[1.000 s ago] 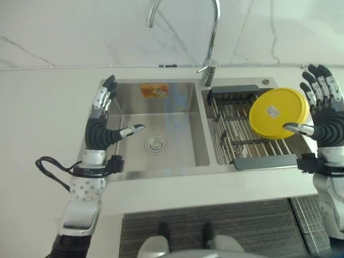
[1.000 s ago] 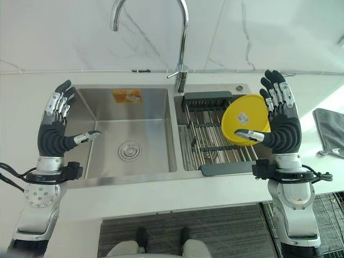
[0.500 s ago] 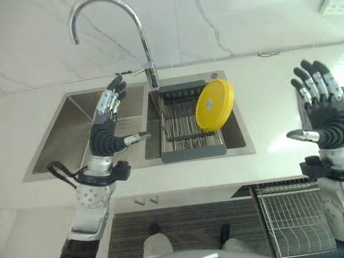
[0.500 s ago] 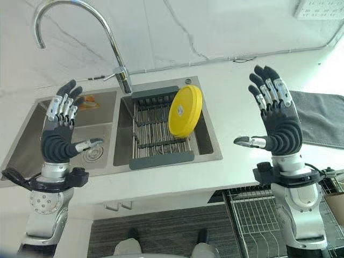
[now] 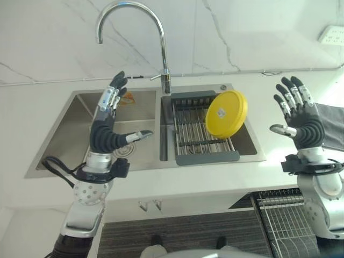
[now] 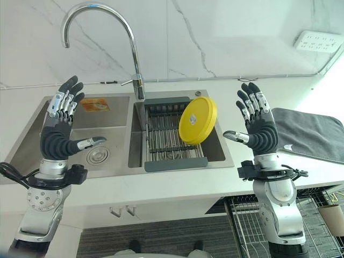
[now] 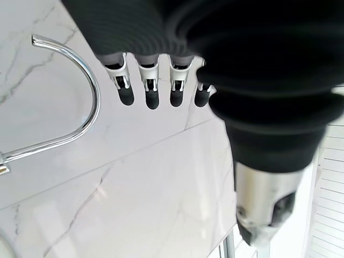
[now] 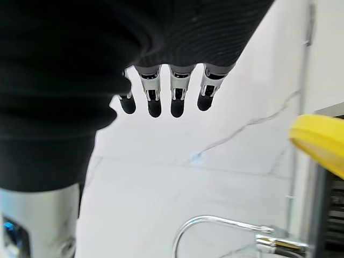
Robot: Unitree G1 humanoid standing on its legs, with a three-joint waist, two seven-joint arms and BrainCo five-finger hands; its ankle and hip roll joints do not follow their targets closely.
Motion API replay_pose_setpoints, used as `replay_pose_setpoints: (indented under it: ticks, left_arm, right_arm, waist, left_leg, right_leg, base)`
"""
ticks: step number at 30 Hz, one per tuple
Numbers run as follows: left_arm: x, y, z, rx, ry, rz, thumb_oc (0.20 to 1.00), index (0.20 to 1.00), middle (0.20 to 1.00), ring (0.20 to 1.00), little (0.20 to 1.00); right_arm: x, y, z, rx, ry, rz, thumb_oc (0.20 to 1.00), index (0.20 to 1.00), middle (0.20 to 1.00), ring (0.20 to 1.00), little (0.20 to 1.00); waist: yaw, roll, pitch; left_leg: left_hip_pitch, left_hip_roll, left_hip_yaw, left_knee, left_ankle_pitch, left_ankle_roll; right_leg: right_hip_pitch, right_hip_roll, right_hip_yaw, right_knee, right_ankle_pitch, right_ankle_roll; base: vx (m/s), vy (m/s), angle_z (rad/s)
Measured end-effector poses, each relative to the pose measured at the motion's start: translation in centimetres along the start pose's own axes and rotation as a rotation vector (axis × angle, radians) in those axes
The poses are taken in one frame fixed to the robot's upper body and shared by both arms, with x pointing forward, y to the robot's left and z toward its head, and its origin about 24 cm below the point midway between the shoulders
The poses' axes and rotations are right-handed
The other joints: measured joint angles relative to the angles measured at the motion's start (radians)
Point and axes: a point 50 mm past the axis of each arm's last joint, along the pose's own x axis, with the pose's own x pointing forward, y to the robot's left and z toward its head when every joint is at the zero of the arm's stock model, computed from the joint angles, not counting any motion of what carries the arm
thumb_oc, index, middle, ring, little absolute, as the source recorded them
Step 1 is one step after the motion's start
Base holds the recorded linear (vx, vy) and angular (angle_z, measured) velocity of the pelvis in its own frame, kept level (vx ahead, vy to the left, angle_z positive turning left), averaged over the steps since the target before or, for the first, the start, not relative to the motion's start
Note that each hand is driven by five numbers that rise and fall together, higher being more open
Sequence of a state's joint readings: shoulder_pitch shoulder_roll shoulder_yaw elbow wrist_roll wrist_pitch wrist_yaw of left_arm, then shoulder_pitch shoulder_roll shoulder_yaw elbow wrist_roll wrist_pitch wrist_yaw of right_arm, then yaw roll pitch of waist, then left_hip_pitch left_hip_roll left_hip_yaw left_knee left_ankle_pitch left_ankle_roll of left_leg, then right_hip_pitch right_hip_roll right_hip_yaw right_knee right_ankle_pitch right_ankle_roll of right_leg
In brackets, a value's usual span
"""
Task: Place the dishes in the dishwasher.
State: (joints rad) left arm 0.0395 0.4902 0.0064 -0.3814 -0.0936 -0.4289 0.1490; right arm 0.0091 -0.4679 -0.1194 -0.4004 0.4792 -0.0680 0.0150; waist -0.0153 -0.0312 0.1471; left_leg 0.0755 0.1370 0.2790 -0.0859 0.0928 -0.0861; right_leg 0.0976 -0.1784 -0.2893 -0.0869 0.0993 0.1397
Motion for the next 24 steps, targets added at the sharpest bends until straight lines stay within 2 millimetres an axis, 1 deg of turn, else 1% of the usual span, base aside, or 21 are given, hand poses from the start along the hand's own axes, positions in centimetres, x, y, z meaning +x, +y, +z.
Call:
replay_pose_setpoints:
  ticks: [3, 8, 13, 14, 18, 21, 24]
  left_arm:
    - [0.0, 0.1, -0.2, 0.011, 0.016, 0.009, 1.000, 1.000, 1.000, 1.000, 1.000]
    - [-0.2, 0.4, -1.0, 0.035, 0.056, 0.014, 1.000, 1.000, 1.000, 1.000, 1.000]
    - [-0.2, 0.5, -1.0, 0.037, 0.058, 0.021, 1.000, 1.000, 1.000, 1.000, 1.000]
    - [-0.2, 0.5, -1.1, 0.040, 0.062, 0.023, 1.000, 1.000, 1.000, 1.000, 1.000]
    - [-0.2, 0.5, -1.2, 0.066, 0.069, 0.014, 1.000, 1.000, 1.000, 1.000, 1.000]
    - [-0.2, 0.6, -1.3, 0.076, 0.071, 0.016, 1.000, 1.000, 1.000, 1.000, 1.000]
    - [-0.2, 0.8, -1.3, 0.084, 0.071, 0.022, 1.000, 1.000, 1.000, 1.000, 1.000]
  right_arm:
    - [-0.2, -0.8, -2.0, 0.056, 0.107, -0.064, 1.000, 1.000, 1.000, 1.000, 1.000]
    - [-0.3, -1.5, -3.4, 0.089, 0.165, -0.142, 1.000, 1.000, 1.000, 1.000, 1.000]
    - [-0.3, -2.2, -4.5, 0.090, 0.225, -0.203, 1.000, 1.000, 1.000, 1.000, 1.000]
    - [-0.3, -2.3, -4.7, 0.121, 0.243, -0.215, 1.000, 1.000, 1.000, 1.000, 1.000]
    - [-0.4, -2.4, -6.6, 0.186, 0.357, -0.231, 1.000, 1.000, 1.000, 1.000, 1.000]
    - [-0.4, -2.6, -7.7, 0.193, 0.416, -0.242, 1.000, 1.000, 1.000, 1.000, 1.000]
    - [-0.9, -2.7, -8.9, 0.187, 0.502, -0.243, 1.000, 1.000, 1.000, 1.000, 1.000]
  waist:
    - [0.002, 0.000, 0.000]
    - [0.005, 0.000, 0.000]
    - [0.006, 0.004, -0.002]
    - [0.008, 0.004, -0.002]
    - [0.027, 0.006, -0.005]
    - [0.036, 0.005, -0.006]
    - [0.043, 0.003, -0.014]
  left_leg:
    - [0.001, 0.003, 0.000, 0.000, 0.000, 0.000]
    - [0.015, 0.012, 0.005, -0.001, 0.000, -0.002]
    - [0.016, 0.019, 0.003, -0.001, 0.002, -0.004]
    - [0.016, 0.019, 0.003, -0.001, 0.002, -0.004]
    - [0.018, 0.019, -0.001, 0.000, 0.002, -0.005]
    - [0.019, 0.018, -0.005, 0.000, 0.003, -0.005]
    - [0.018, 0.018, -0.014, 0.000, 0.004, -0.006]
  right_leg:
    - [0.000, 0.004, 0.001, 0.000, 0.000, 0.000]
    - [0.011, 0.011, 0.002, -0.006, -0.003, -0.004]
    - [0.013, 0.014, 0.001, -0.006, -0.005, -0.008]
    - [0.014, 0.014, 0.001, -0.006, -0.005, -0.008]
    - [0.018, 0.015, -0.001, -0.006, -0.004, -0.009]
    - [0.021, 0.015, -0.006, -0.005, -0.004, -0.009]
    - [0.026, 0.017, -0.019, -0.005, -0.005, -0.010]
  base:
    - [0.00, 0.000, 0.00]
    - [0.00, -0.012, -0.02]
    - [0.01, -0.026, 0.00]
    - [0.02, -0.038, 0.01]
    - [0.02, -0.025, 0.02]
    - [0.01, -0.027, 0.04]
    - [0.02, -0.026, 0.08]
